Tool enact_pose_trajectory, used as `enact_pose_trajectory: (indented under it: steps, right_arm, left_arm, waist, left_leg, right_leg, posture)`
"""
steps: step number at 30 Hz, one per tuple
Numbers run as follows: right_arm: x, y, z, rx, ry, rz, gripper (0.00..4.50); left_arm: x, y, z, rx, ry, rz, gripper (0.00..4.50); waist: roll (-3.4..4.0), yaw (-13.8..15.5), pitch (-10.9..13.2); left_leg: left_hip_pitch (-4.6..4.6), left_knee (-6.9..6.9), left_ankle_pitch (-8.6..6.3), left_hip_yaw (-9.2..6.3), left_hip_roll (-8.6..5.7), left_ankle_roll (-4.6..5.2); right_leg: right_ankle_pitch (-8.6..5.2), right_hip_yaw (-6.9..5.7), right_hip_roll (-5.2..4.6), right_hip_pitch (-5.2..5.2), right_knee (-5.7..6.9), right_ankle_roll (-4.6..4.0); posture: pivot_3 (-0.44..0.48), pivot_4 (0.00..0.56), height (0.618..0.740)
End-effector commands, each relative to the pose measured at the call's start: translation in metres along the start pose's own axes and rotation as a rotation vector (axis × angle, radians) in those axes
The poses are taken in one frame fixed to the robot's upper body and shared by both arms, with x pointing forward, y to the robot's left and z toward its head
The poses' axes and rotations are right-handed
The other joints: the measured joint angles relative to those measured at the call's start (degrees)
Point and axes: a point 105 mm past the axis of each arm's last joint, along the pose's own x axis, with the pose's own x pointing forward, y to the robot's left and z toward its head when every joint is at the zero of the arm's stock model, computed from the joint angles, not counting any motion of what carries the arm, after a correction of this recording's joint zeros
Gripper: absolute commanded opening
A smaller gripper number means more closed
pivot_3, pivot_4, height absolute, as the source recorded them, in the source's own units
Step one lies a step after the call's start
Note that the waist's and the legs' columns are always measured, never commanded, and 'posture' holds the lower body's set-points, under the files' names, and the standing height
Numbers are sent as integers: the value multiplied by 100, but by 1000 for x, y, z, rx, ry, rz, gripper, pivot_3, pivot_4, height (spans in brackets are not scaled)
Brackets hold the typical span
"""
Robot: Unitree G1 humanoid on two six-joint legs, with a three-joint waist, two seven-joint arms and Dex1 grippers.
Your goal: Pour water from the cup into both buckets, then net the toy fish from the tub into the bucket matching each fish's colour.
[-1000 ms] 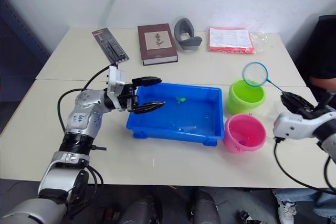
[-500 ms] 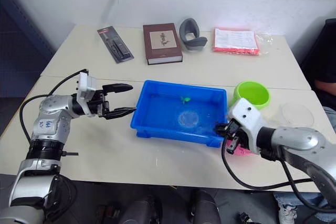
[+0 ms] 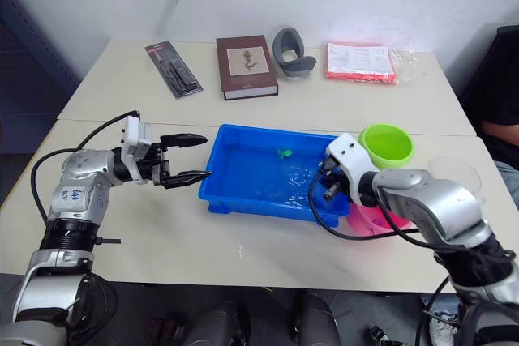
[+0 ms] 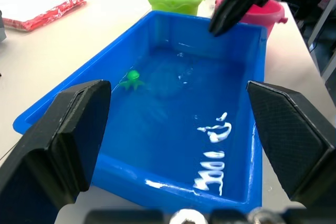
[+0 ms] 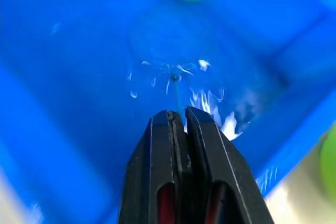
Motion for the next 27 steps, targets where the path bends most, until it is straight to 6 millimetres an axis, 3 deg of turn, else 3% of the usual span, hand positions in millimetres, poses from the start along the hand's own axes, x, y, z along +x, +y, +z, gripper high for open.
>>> enact_pose_trajectory:
  steps: [1,8,19,27]
  right_arm:
    - [20,-17,32,-112,-126,-97,0]
    - [10,-5,37,-179,-187,-68,0]
    - [-41,26,20,-266,-284,-7,0]
    - [-84,14,14,-268,-385,-170,0]
  left_arm:
    - [-3,5,5,67,38,31,4440]
    - [-5,3,3,65,45,36,4440]
    - [10,2,12,71,7,-12,4440]
    - [30,0,18,49,-42,-76,4440]
  waist:
    - [0,5,0]
    - [0,-22,0]
    - [0,23,0]
    - [-1,43,0]
  left_leg:
    - [0,1,0,1,0,0]
    - [1,0,0,10,-1,0]
    - [-2,-1,0,5,-2,0]
    - [0,0,0,6,-4,0]
  right_leg:
    - [2,-8,1,1,-3,3]
    - [4,-13,1,-1,-1,8]
    - [6,-15,1,1,-7,11]
    - [7,-13,2,3,-7,12]
  posture:
    - [0,150,740]
    - [0,150,740]
    - [0,150,740]
    - [0,150,740]
